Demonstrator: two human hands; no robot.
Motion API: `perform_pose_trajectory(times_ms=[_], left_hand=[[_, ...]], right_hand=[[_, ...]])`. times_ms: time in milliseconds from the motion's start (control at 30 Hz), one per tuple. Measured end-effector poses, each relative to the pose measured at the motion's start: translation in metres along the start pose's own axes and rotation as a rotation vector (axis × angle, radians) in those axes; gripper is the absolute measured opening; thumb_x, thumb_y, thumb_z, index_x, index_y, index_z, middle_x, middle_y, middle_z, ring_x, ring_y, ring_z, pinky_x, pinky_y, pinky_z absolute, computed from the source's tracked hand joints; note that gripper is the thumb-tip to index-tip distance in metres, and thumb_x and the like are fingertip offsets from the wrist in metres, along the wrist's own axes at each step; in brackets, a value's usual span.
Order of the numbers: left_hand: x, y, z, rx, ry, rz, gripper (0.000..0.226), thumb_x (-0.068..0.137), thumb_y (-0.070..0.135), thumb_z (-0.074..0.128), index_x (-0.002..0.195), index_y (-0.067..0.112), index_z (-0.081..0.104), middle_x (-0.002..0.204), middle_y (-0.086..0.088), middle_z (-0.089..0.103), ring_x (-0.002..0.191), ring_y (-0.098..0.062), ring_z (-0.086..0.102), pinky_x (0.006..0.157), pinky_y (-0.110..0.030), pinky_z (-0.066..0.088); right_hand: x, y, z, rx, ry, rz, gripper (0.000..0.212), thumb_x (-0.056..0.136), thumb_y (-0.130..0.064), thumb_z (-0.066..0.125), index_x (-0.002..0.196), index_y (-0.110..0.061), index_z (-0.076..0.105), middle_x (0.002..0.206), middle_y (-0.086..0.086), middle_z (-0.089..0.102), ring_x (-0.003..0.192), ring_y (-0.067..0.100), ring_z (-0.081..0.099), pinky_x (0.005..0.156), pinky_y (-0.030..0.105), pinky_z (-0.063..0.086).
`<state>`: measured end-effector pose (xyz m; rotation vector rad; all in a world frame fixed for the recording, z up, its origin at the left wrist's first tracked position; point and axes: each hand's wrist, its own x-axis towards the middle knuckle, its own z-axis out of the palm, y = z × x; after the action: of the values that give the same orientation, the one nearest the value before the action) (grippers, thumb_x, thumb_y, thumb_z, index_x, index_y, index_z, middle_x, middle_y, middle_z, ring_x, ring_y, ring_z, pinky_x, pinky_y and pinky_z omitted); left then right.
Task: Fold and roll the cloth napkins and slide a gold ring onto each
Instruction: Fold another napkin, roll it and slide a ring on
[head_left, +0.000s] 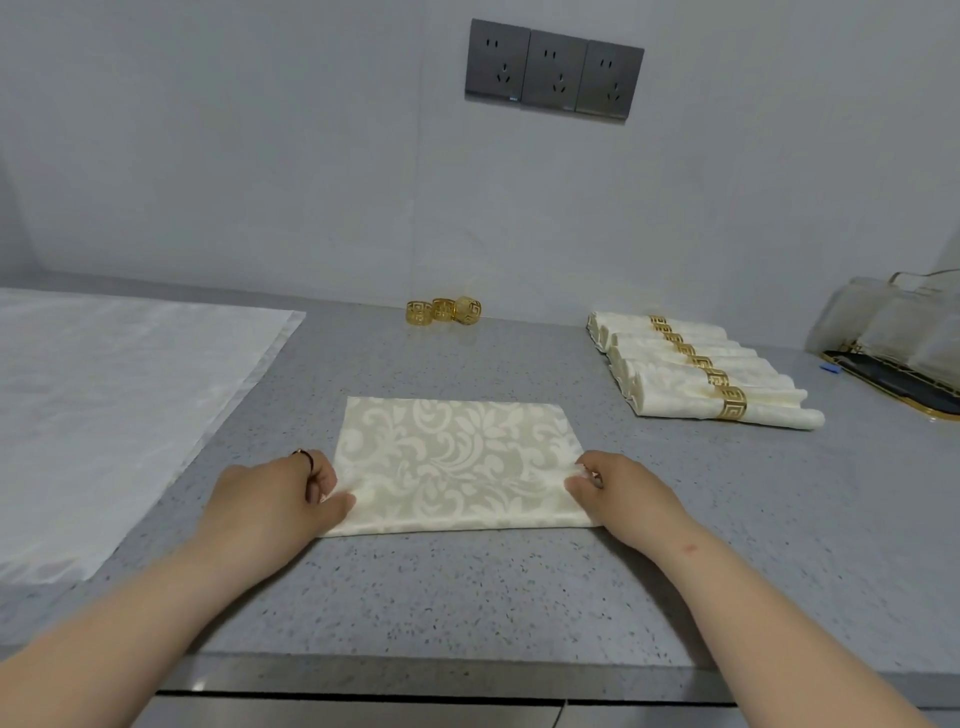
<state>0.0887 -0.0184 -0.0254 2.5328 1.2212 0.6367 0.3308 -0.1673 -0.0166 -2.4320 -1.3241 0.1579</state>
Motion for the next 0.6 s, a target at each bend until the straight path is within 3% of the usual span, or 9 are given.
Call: perform_pose_trajectory(times_ms=[100,200,267,333,400,467,533,600], left_hand=[[0.001,-0.003,-0.003,0.036,0.07,0.201,0.027,0.074,0.025,0.073,0.08,0.026,0.047,0.085,0.011,0.053,0.076,-0.009,0.05,0.078,-0.024,0.029],[0.012,-0.015,0.002,0.16,0.113,0.537,0.042,0.054,0.008,0.085,0.088,0.021,0.064,0.101,-0.002,0.067,0.097,-0.015,0.052,0.085,-0.03,0.04],[0.016,-0.017,0.002,0.204,0.075,0.703,0.02,0.063,0.014,0.07,0.08,0.023,0.072,0.094,0.003,0.072,0.097,-0.009,0.048,0.085,-0.02,0.041],[0.017,-0.019,0.003,0.198,-0.023,0.726,0.028,0.072,0.025,0.047,0.075,0.025,0.075,0.083,0.011,0.072,0.088,-0.003,0.056,0.078,-0.015,0.042],[0.015,-0.02,0.004,0.203,-0.054,0.677,0.036,0.076,0.03,0.04,0.076,0.026,0.075,0.08,0.015,0.072,0.076,-0.003,0.066,0.065,-0.014,0.05],[0.017,-0.023,0.004,0.185,-0.036,0.697,0.045,0.087,0.037,0.034,0.076,0.025,0.076,0.078,0.015,0.072,0.07,-0.004,0.068,0.057,-0.015,0.052],[0.018,-0.025,0.003,0.211,-0.012,0.715,0.067,0.097,0.045,0.016,0.074,0.026,0.075,0.076,0.016,0.071,0.069,-0.003,0.067,0.059,-0.014,0.052],[0.018,-0.027,0.0,0.258,0.004,0.711,0.073,0.095,0.053,0.01,0.076,0.026,0.075,0.079,0.017,0.071,0.072,-0.002,0.068,0.062,-0.012,0.05]], right_hand=[[0.005,-0.003,-0.002,0.025,-0.054,0.045,0.02,0.094,-0.027,0.044,0.105,-0.014,0.055,0.072,-0.01,0.043,0.081,0.015,0.047,0.057,0.022,0.032],[0.009,-0.008,-0.004,0.008,-0.076,0.088,0.019,0.093,-0.029,0.045,0.105,-0.016,0.053,0.085,-0.004,0.049,0.082,0.015,0.047,0.057,0.022,0.031],[0.009,-0.007,-0.003,-0.038,-0.042,0.106,0.017,0.092,-0.033,0.046,0.1,-0.019,0.047,0.091,-0.003,0.05,0.082,0.015,0.048,0.06,0.025,0.034],[0.004,-0.01,-0.002,-0.099,0.06,0.108,0.025,0.09,-0.034,0.051,0.108,-0.02,0.041,0.097,-0.001,0.052,0.084,0.016,0.05,0.065,0.026,0.037],[0.004,-0.005,0.005,-0.242,0.318,-0.1,0.038,0.077,-0.02,0.067,0.11,-0.013,0.049,0.1,0.004,0.056,0.086,0.022,0.057,0.067,0.03,0.041],[0.006,0.001,0.014,-0.314,0.483,-0.376,0.029,0.055,-0.006,0.076,0.08,-0.009,0.063,0.077,0.005,0.061,0.065,0.024,0.061,0.054,0.028,0.044],[0.005,0.003,0.014,-0.31,0.398,-0.571,0.006,0.065,-0.012,0.06,0.059,-0.013,0.06,0.057,-0.002,0.056,0.049,0.017,0.055,0.045,0.019,0.036],[0.002,0.008,0.011,-0.258,0.249,-0.581,0.024,0.075,-0.02,0.042,0.06,-0.015,0.06,0.057,-0.006,0.057,0.048,0.013,0.055,0.045,0.014,0.031]])
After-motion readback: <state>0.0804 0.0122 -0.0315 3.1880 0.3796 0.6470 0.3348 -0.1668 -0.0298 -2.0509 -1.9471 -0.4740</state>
